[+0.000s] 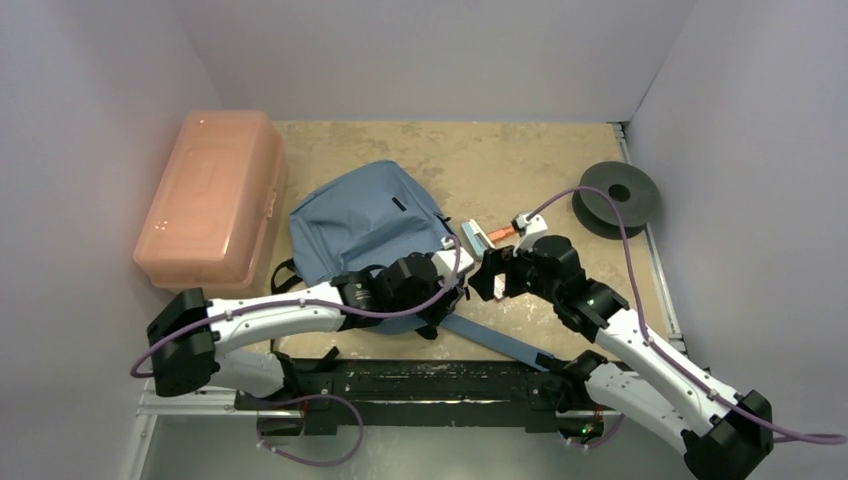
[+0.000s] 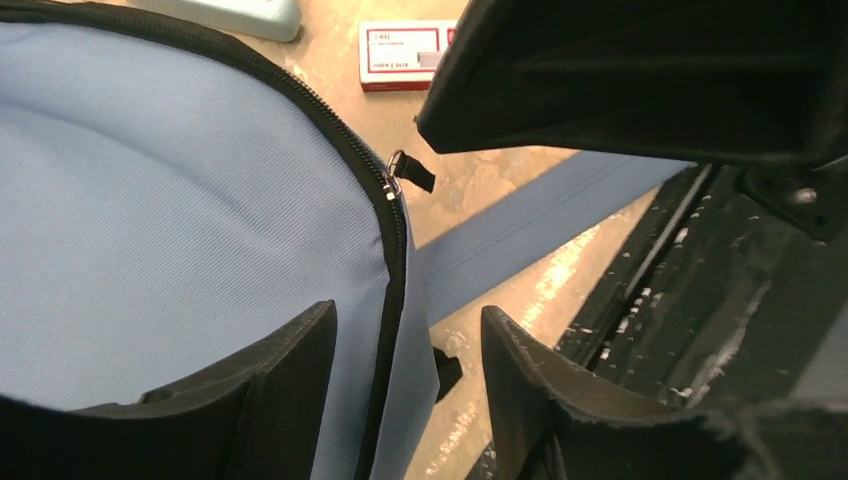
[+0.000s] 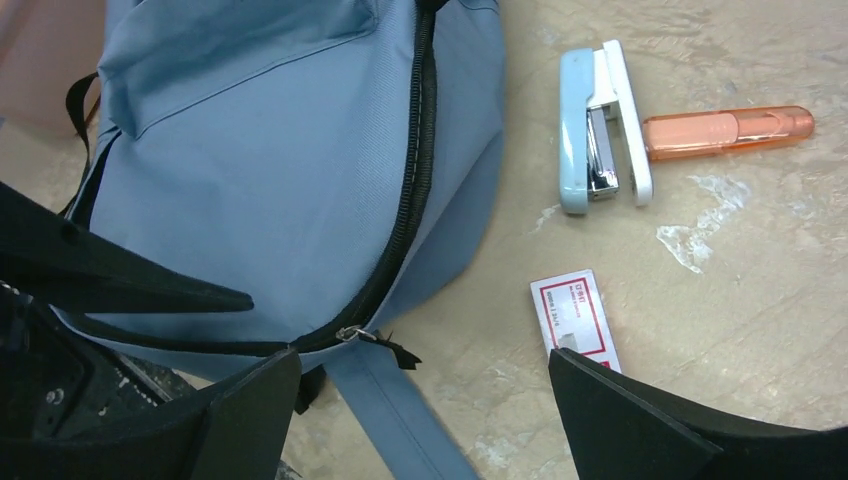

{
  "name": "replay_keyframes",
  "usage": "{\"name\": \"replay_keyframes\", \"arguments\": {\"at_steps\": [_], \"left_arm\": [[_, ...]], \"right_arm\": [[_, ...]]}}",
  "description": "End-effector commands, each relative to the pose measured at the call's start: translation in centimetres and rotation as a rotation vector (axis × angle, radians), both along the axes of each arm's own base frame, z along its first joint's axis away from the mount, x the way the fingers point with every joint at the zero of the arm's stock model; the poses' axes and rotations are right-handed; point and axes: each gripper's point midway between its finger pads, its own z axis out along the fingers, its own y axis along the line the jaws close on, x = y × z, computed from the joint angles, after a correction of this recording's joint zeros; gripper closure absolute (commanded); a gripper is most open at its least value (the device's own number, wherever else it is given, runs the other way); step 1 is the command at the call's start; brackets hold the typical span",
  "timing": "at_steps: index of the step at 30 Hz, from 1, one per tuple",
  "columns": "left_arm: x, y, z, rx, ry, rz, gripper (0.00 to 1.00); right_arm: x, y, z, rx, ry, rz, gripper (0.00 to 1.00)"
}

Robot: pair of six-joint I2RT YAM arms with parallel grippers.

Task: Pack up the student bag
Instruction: Zip the student bag at the center of the board.

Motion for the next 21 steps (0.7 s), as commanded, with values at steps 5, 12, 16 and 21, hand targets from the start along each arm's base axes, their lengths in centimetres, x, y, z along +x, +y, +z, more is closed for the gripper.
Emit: {"name": "replay_keyframes", "arguments": {"at_steps": [5,12,16,21], "left_arm": [[3.1,0.1,-1.5,0.11,-0.137,0.126,0.75],[2.6,0.8,0.2,0.025,-0.149,0.143,1.0],[2.0,1.0,1.0,-0.017,-0.141,0.13,1.0],[1.6,1.8,1.4,-0.033,-0.149,0.122,1.0]], "right_arm": [[0.8,-0.4,0.8,0.035,-0.09,-0.04,0.01],[-3.0,4.4,-0.3,0.146,-0.07,0.344,0.08],[-1.8,4.8,-1.8,0.134,-0.086,0.331,0.12],[-0.4,4.7,-2.2,0.116,-0.172,0.31,0.14]]}}
